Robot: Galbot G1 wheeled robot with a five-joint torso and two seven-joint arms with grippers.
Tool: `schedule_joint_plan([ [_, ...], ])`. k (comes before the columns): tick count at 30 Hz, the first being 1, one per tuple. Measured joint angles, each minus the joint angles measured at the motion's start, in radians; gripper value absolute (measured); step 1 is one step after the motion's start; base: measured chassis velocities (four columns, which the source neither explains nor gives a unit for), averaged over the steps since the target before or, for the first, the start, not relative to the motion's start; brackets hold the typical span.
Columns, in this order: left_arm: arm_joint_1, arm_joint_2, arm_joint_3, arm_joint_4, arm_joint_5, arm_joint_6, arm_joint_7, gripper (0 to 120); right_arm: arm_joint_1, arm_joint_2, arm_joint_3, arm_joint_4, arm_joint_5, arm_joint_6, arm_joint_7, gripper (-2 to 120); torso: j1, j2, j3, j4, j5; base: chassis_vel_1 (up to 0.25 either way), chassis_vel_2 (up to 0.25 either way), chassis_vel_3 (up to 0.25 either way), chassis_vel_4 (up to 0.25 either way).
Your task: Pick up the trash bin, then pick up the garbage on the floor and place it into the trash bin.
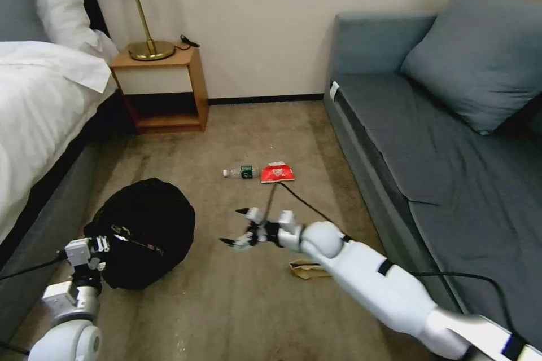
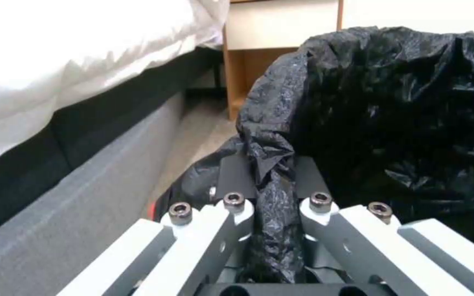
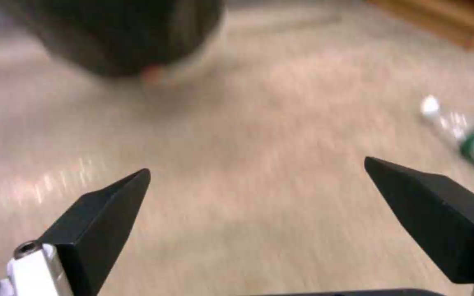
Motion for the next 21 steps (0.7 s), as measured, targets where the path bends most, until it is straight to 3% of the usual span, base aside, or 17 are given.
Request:
schedule_joint_plan([
  [4, 0.000, -0.002, 0.000, 0.000, 0.002, 0.000, 0.000, 5, -0.019, -0.012, 0.038, -0.060, -0.088, 0.027, -0.043, 100, 0.000, 0.000, 0.000, 0.0000, 0.0000, 0.000, 0.000, 0.000, 0.000],
  [11, 0.008, -0.003, -0.004, -0.001, 0.002, -0.004, 0.000, 5, -0.037, -0.001, 0.136, -0.259, -0.350, 0.130, -0.109, 100, 0.000, 0.000, 0.000, 0.0000, 0.0000, 0.000, 0.000, 0.000, 0.000],
  [21, 0.008, -0.003, -0.005, 0.005, 0.002, -0.009, 0.001, 5, -0.044, 0.018, 0.227, -0.398, -0.496, 0.192, -0.146, 100, 0.000, 0.000, 0.000, 0.0000, -0.0003, 0.000, 0.000, 0.000, 0.000],
])
